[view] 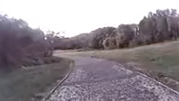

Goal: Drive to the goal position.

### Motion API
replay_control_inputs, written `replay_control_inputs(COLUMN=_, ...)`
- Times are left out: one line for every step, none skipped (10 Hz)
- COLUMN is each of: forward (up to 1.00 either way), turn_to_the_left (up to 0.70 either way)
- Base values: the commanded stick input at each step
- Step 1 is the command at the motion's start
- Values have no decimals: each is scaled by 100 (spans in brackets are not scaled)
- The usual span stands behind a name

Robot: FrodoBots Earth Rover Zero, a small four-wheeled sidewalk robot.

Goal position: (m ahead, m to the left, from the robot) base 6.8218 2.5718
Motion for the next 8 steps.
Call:
replay_control_inputs(forward=50, turn_to_the_left=0)
replay_control_inputs(forward=50, turn_to_the_left=0)
replay_control_inputs(forward=50, turn_to_the_left=0)
replay_control_inputs(forward=50, turn_to_the_left=0)
replay_control_inputs(forward=50, turn_to_the_left=0)
replay_control_inputs(forward=50, turn_to_the_left=0)
replay_control_inputs(forward=50, turn_to_the_left=-42)
replay_control_inputs(forward=50, turn_to_the_left=-50)
